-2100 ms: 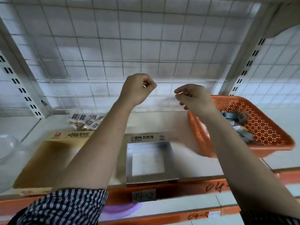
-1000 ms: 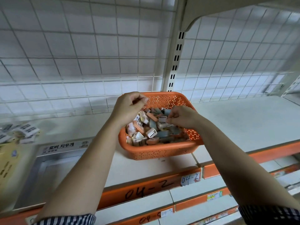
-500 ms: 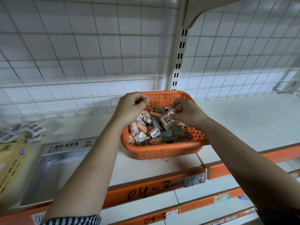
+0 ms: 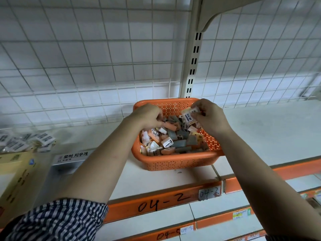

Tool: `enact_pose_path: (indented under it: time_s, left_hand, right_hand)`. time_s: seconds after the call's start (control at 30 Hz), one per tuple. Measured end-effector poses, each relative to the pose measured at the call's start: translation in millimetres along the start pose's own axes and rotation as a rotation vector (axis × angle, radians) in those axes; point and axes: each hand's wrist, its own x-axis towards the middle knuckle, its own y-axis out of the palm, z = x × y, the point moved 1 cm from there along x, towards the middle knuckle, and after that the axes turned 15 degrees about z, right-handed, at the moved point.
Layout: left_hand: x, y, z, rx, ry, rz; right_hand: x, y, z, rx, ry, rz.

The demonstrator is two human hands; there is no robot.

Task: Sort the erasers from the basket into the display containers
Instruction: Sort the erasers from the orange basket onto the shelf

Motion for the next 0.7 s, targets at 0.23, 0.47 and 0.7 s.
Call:
enact_pose_path:
  time_s: [0.23,0.47,0.7]
  left_hand:
    - [4,-3,-2,-0.107,0.019,0.091]
    - [-9,-10,5,-0.398,0.158,-0.1]
    - [-49,-20,42,-0.769,0.246,-0.277]
  right_hand:
    - [0,-1,-2,0.08,0.029,-0.001]
    - [-2,-7,8,0.465,0.027,0.058]
    - [7,-1,56,0.701,-0.094,0.177]
